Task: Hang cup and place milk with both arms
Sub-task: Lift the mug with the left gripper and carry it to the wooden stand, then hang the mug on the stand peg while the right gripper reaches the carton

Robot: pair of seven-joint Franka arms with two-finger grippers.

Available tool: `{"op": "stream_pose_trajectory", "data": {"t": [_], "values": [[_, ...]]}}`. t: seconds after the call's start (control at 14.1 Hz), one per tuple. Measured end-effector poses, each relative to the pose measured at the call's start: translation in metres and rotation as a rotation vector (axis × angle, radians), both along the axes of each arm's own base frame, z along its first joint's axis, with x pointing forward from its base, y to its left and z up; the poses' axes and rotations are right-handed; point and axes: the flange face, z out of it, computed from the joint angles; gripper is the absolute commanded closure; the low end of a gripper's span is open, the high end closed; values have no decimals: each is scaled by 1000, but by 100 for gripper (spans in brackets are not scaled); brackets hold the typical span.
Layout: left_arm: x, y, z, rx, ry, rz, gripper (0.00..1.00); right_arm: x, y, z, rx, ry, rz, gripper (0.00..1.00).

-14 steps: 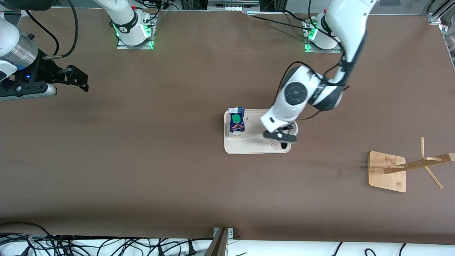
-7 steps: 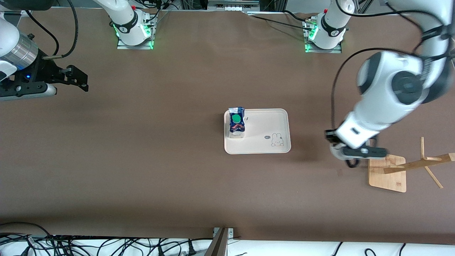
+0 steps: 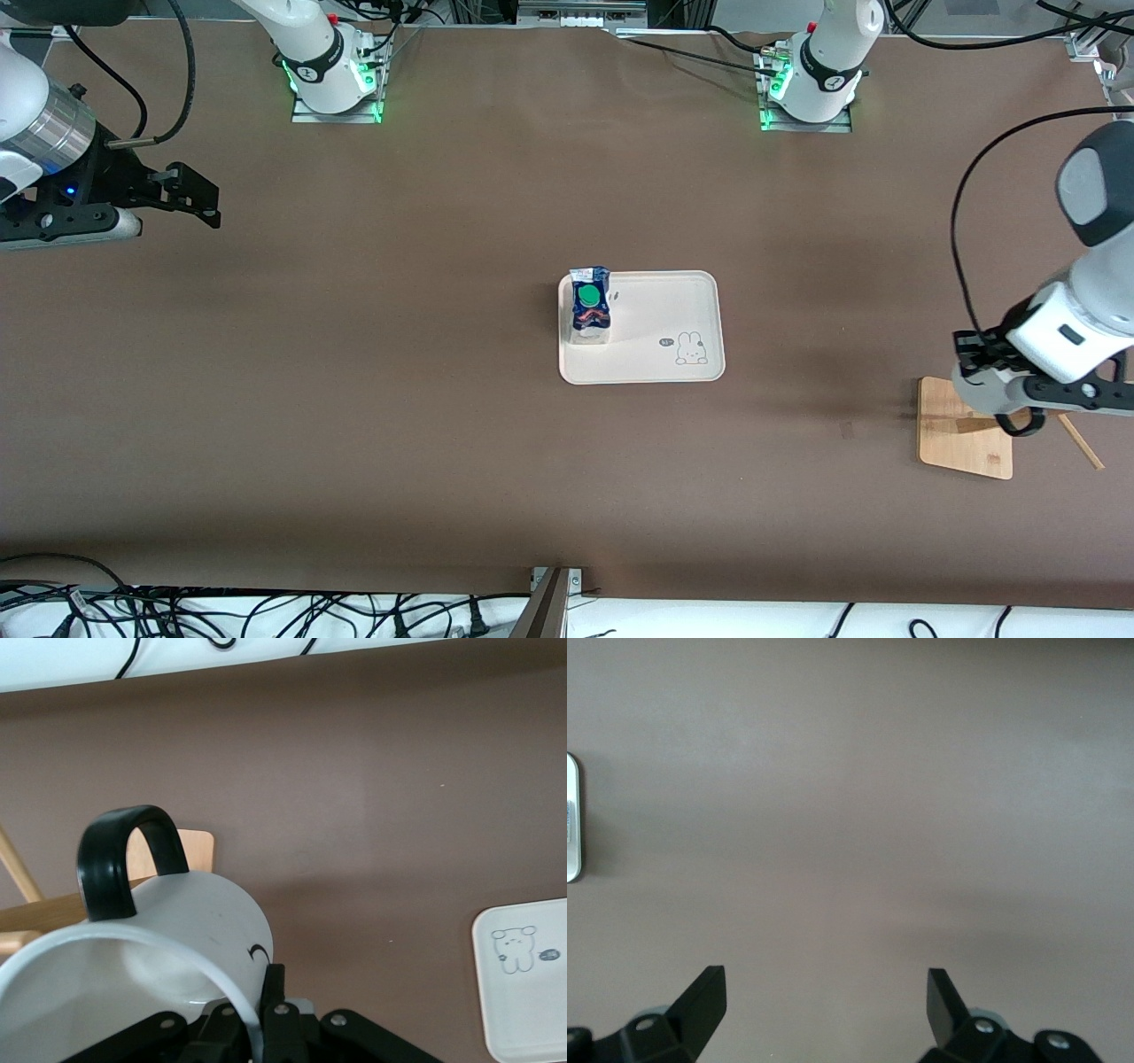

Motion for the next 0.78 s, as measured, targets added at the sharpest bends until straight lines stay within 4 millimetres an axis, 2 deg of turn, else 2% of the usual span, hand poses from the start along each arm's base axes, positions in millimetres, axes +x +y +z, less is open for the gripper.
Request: {"op": "stream_pose_trajectory", "data": {"t": [0.28, 0.57, 0.64, 0.71, 0.78], "values": [[-6, 25, -6, -1, 52, 25, 100, 0, 0, 0, 0, 0, 0, 0], [-14, 69, -9, -3, 84, 60, 100, -1, 10, -1, 0, 2, 18, 0], [-16, 78, -9, -4, 88, 70, 10, -1, 14, -3, -1, 7, 24, 0], [-18, 87, -10, -5, 95, 79, 0, 1, 17, -9, -3, 19, 29, 0], [-20, 93, -10, -6, 103, 85, 0, 4, 20, -19, -7, 37, 34, 0]]}}
